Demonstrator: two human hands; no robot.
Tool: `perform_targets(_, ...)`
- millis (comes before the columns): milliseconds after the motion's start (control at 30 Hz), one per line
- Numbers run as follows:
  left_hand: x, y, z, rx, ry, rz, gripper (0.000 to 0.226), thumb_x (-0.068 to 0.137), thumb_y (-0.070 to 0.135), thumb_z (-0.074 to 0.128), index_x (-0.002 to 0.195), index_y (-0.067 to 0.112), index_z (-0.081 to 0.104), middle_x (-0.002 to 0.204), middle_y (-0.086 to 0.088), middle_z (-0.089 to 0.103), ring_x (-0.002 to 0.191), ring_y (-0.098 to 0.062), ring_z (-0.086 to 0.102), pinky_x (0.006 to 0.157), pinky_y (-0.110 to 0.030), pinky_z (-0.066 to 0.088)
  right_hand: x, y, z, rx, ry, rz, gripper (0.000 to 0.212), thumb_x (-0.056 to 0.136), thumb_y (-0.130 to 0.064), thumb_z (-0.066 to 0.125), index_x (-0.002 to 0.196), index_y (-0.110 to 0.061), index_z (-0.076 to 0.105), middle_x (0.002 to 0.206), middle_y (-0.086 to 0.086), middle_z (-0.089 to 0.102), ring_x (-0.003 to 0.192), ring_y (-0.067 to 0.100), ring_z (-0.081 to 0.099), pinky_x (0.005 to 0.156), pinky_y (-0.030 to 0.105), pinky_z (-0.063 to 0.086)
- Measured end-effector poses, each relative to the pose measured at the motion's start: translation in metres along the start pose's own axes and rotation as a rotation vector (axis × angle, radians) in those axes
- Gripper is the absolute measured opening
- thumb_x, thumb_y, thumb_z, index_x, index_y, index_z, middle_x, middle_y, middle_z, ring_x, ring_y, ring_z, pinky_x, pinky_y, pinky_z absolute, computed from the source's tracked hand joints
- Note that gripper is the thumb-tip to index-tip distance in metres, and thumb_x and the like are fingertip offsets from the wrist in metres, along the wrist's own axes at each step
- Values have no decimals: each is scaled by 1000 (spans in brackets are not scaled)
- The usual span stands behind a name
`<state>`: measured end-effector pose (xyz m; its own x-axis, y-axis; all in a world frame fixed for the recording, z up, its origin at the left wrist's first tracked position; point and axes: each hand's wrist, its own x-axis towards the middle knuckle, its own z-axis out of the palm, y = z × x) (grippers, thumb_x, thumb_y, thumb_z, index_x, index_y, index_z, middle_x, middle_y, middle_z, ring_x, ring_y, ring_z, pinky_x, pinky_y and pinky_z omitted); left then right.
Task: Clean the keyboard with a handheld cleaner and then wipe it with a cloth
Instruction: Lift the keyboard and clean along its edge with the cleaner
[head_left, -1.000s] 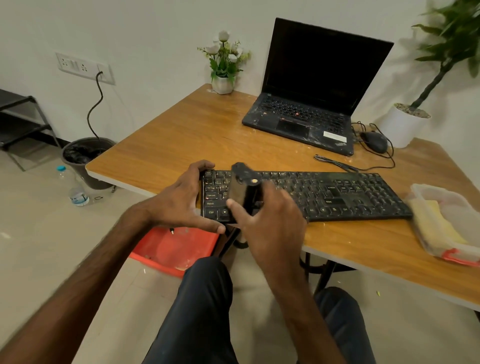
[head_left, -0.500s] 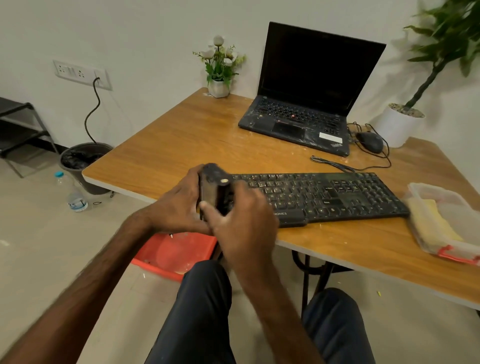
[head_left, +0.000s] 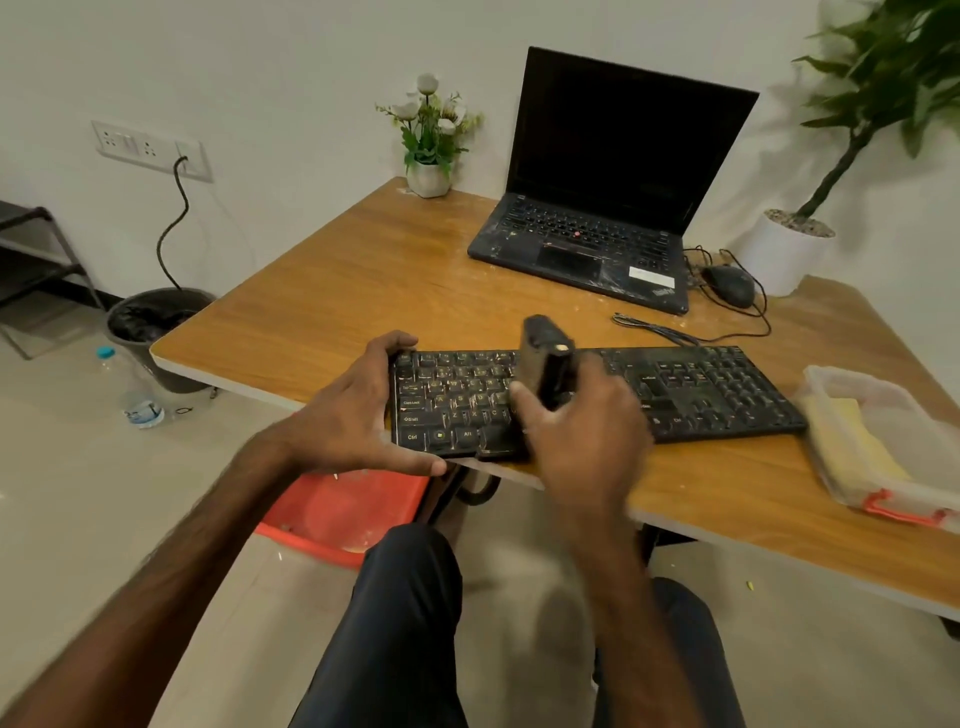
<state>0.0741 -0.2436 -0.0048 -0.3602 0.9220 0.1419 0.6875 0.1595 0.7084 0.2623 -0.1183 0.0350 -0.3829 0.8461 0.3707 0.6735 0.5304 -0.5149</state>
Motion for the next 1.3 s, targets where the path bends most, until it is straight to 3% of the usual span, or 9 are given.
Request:
perform_targets(200, -1, 1, -1, 6, 26, 10, 114, 53, 54, 94, 137, 34, 19, 128, 33, 33, 120, 17, 41, 93, -3, 35, -27, -51, 20, 52, -87, -235, 43, 85, -51, 68, 114, -21, 57, 102, -3, 60, 90, 13, 53, 69, 27, 36)
perform_targets(300, -3, -1, -1, -14, 8, -3, 134, 49, 64, 92, 149, 27, 10, 136, 19, 36, 127, 5, 42, 103, -5, 31, -5, -20, 9, 34, -77, -126, 49, 84, -55, 67, 117, -21, 55, 105, -3, 60, 88, 10, 51, 72, 27, 44)
perform_targets(533, -2, -1, -1, -9, 6, -2, 132, 53, 55, 93, 150, 26, 9, 137, 17, 34, 126, 2, 41, 96, 3, 27, 9, 17, -13, 68, -2, 45, 50, 79, -53, 73, 114, -20, 59, 106, 0, 67, 92, 17, 62, 75, 34, 54)
perform_targets(733, -4, 1, -3, 19, 6, -1, 132, 49, 69, 89, 148, 34, 9, 141, 13, 39, 128, 0, 45, 103, -17, 38, -36, -25, 2, 130, -145, -205, 43, 80, -56, 71, 107, -25, 57, 96, -8, 58, 85, 10, 54, 70, 29, 49)
perform_targets(833, -5, 3, -3, 13, 8, -10, 130, 50, 67, 90, 147, 35, 10, 139, 15, 39, 127, -2, 47, 104, -21, 40, -15, 10, -11, 45, -76, -77, 47, 81, -57, 69, 110, -23, 57, 99, -4, 60, 84, 11, 55, 70, 27, 48)
perform_targets(933, -5, 5, 0, 31, 19, -15, 128, 53, 60, 91, 148, 31, 10, 138, 13, 39, 124, -4, 48, 96, -9, 34, -2, 39, -24, 68, 56, 10, 44, 78, -54, 73, 106, -23, 60, 95, -4, 64, 84, 13, 59, 68, 31, 50)
perform_targets(1067, -3, 5, -1, 17, 5, -15, 131, 52, 63, 91, 149, 29, 10, 138, 12, 40, 125, -3, 47, 94, -1, 32, -27, 20, -14, 234, -83, -100, 40, 77, -56, 74, 102, -28, 61, 92, -11, 62, 80, 7, 59, 67, 29, 52)
perform_targets(1167, -3, 4, -2, 15, -13, -18, 131, 52, 61, 92, 149, 30, 9, 138, 15, 38, 126, -2, 46, 96, -5, 32, -26, 28, -14, 169, -52, -138, 43, 78, -57, 72, 104, -25, 60, 92, -8, 59, 80, 9, 57, 64, 27, 50)
perform_targets(1300, -5, 4, -2, 27, 1, -18, 128, 54, 57, 91, 149, 30, 9, 135, 18, 37, 121, 2, 46, 91, 0, 32, 7, 87, -38, 169, 70, 106, 47, 76, -55, 74, 106, -23, 59, 95, -3, 64, 87, 18, 64, 71, 36, 55)
